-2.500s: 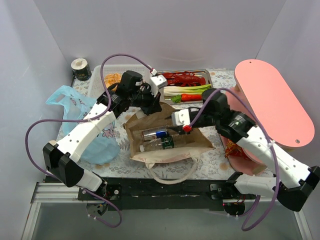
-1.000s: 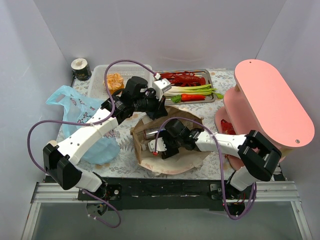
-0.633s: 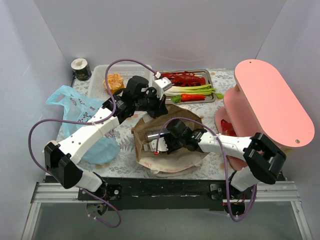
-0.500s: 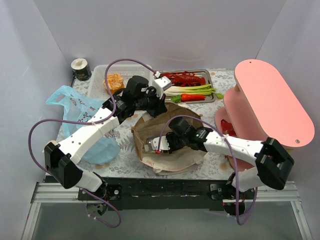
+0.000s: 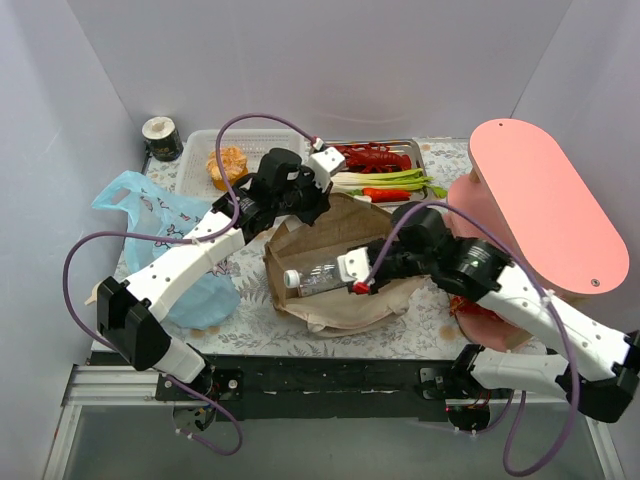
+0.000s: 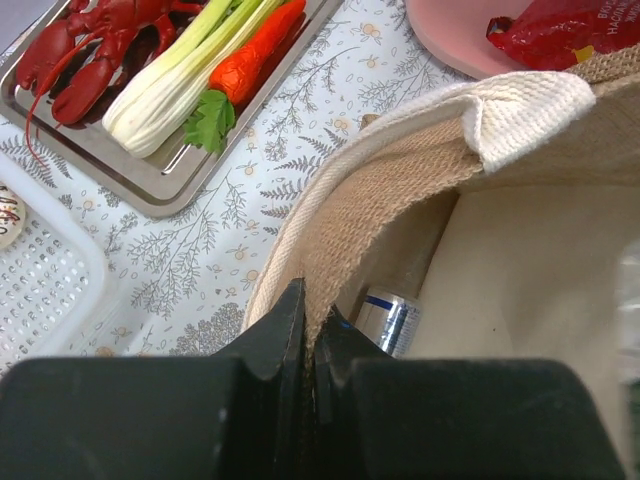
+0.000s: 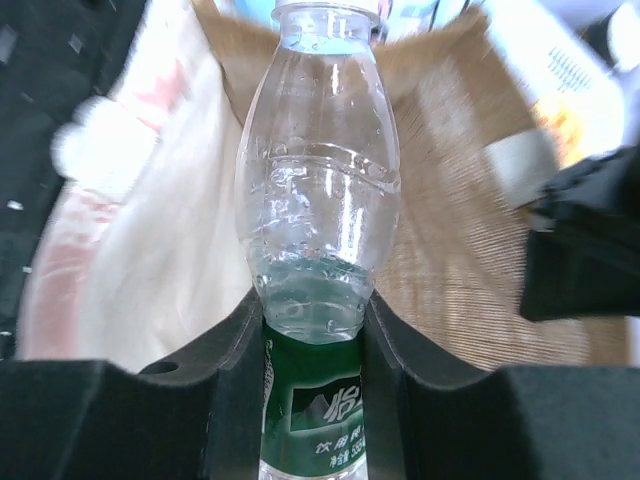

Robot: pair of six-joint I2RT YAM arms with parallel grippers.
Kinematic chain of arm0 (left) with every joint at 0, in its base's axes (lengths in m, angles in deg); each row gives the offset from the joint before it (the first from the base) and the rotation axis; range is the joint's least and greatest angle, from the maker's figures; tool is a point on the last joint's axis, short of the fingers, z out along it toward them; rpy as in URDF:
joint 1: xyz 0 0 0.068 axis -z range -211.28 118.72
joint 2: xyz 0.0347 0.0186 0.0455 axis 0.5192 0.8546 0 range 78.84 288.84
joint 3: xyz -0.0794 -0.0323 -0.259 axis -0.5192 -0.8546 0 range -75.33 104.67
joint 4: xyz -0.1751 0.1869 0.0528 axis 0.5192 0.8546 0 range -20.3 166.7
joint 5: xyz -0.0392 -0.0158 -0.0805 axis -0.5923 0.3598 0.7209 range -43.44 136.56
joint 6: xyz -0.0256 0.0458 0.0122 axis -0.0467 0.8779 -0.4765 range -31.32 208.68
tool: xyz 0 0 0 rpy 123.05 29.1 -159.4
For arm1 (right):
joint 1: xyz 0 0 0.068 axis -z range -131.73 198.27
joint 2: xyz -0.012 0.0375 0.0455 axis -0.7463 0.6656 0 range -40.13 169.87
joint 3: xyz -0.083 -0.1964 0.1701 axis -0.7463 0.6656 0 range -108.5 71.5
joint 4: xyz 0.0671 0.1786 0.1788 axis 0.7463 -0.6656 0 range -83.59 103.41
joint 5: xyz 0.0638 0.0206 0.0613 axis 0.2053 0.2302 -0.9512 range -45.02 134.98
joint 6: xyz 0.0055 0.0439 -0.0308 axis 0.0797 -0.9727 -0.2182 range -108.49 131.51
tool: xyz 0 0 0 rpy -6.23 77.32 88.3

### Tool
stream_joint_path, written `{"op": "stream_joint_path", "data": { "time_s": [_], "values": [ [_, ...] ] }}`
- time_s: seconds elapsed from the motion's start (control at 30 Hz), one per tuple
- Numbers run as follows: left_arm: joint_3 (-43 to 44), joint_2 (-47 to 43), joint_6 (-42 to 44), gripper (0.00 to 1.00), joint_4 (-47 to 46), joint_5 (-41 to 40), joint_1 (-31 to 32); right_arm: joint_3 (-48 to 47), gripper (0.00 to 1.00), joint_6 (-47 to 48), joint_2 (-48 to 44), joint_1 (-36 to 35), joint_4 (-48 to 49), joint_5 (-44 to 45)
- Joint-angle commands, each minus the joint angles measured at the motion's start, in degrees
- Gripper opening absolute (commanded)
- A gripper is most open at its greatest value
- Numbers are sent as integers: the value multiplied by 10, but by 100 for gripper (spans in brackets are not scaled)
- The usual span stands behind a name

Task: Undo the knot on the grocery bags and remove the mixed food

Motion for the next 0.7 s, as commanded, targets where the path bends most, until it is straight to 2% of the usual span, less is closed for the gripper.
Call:
{"op": "stream_joint_path", "data": {
  "time_s": [0.0, 0.1, 0.2, 0.33, 0.37, 0.5, 0.57, 0.67],
  "values": [
    [7, 6, -8, 0, -41, 9, -18, -74, 1, 10, -64, 2, -83, -53],
    [17, 19, -30, 0, -34, 37, -41, -120, 1, -23, -86, 2, -92, -31],
    [29, 34, -36, 0, -28, 69, -63, -148, 1, -111, -101, 11, 9, 47],
    [49, 54, -43, 0, -14, 97, -81, -167, 1, -210, -93, 122, 163, 139],
    [50, 56, -42, 0, -11, 102, -81, -162, 1, -216, -93, 137, 236, 169],
    [56, 57, -36, 0, 4, 144, -81, -160, 1, -252, -76, 189, 382, 273],
    [59, 57, -39, 0, 7, 161, -81, -165, 1, -289, -67, 240, 410, 315],
    [57, 55, -40, 1, 8, 176, -81, -155, 1, -295, -63, 292, 464, 326]
  ]
}}
